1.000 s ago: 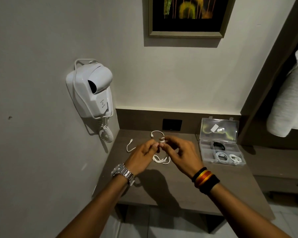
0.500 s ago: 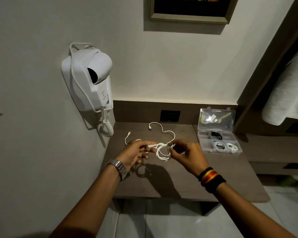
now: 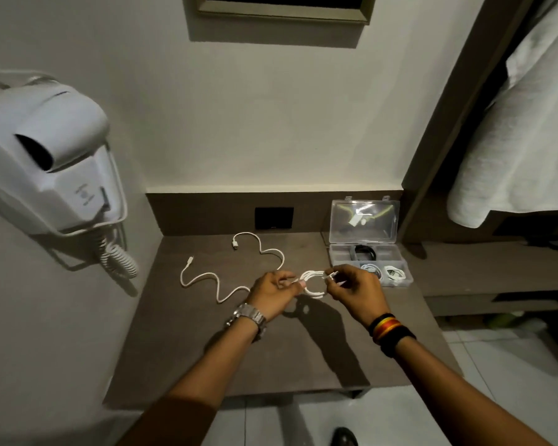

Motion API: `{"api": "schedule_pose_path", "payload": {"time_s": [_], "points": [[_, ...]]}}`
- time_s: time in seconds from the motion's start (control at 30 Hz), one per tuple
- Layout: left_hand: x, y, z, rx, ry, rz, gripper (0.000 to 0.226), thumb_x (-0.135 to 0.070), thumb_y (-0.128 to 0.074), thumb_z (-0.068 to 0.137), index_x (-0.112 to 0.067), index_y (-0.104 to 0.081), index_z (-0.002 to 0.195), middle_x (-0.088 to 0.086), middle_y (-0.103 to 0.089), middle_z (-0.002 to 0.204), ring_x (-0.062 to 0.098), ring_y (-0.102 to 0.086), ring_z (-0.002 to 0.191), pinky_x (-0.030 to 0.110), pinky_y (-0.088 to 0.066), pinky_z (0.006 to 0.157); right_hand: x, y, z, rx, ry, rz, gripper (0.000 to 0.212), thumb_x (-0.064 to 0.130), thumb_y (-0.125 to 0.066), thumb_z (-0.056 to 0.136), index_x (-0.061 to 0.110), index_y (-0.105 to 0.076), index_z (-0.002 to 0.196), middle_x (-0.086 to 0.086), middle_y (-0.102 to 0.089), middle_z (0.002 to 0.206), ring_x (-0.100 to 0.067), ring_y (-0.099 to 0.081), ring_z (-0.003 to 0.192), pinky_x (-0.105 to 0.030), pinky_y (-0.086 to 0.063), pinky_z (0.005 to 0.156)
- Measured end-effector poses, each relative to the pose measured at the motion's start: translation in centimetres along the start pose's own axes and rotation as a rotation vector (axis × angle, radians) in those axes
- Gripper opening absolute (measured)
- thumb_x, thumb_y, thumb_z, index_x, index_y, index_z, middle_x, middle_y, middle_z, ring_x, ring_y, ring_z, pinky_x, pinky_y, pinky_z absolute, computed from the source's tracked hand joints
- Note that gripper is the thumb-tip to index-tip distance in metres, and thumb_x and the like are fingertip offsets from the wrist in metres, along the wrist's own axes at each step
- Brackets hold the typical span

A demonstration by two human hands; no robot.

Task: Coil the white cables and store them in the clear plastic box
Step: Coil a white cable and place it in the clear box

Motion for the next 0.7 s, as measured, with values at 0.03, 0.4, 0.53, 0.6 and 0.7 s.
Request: {"api": "schedule_pose_path", "payload": {"time_s": [0.03,0.4,0.53,0.6,0.7], "points": [[-0.3,-1.7,1.3,-0.023,-0.012,0.022,0.042,-0.043,-0.08,0.082,-0.02,-0.075,0.117,0.002,-0.079,0.107,0.02,-0.074,0.101,0.039,-0.058,0.096,-1.6,1.0,1.2,-0.013,-0.022,-0.017,0.018,0.027,-0.077,0.087,0.02,-0.077,0.104,0.002,-0.078,0.087,-0.014,-0.075,0.076,-0.039,-0.065,0.077],[-1.1,-14.6,11.7,-0.076,-0.058,0.439,0.042,-0.059,-0.065,0.081,-0.043,-0.066,0.12,-0.007,-0.065,0.113,0.02,-0.067,0.096,0.04,-0.06,0.084,-14.3,3.9,12.1,0.091,-0.185,-0.076,0.023,0.028,-0.079,0.084,0.02,-0.077,0.105,0.002,-0.077,0.088,-0.016,-0.072,0.082,-0.041,-0.063,0.084],[-0.1,-16.8,12.9,-0.118,-0.11,0.46,0.033,-0.041,-0.075,0.086,-0.016,-0.075,0.108,0.009,-0.069,0.101,0.03,-0.068,0.085,0.034,-0.058,0.073,-15.8,2.7,12.8,0.18,-0.159,-0.148,0.025,0.036,-0.076,0.085,0.026,-0.076,0.108,0.005,-0.078,0.086,-0.016,-0.073,0.08,-0.043,-0.064,0.081],[0.1,-17.7,13.6,-0.091,-0.093,0.511,0.029,-0.03,-0.073,0.091,-0.008,-0.076,0.109,0.017,-0.069,0.099,0.033,-0.069,0.084,0.029,-0.049,0.067,-16.4,2.6,12.9,0.183,-0.135,-0.222,0.03,0.043,-0.072,0.087,0.027,-0.075,0.113,0.003,-0.078,0.086,-0.017,-0.073,0.08,-0.043,-0.064,0.079],[0.3,-18.2,14.3,-0.111,-0.009,0.52,0.027,-0.032,-0.067,0.095,-0.005,-0.068,0.098,0.014,-0.069,0.093,0.029,-0.069,0.084,0.027,-0.038,0.062,-17.0,2.6,13.1,0.185,-0.089,-0.305,0.037,0.049,-0.067,0.088,0.028,-0.074,0.118,-0.001,-0.08,0.094,-0.023,-0.075,0.087,-0.044,-0.062,0.082]]}}
Point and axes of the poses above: each hand's wrist, its own z-axis towards the middle knuckle, its own y-axis out of the back of the hand, x = y × z, the point moved 2 cm from there along z, towards the middle knuckle
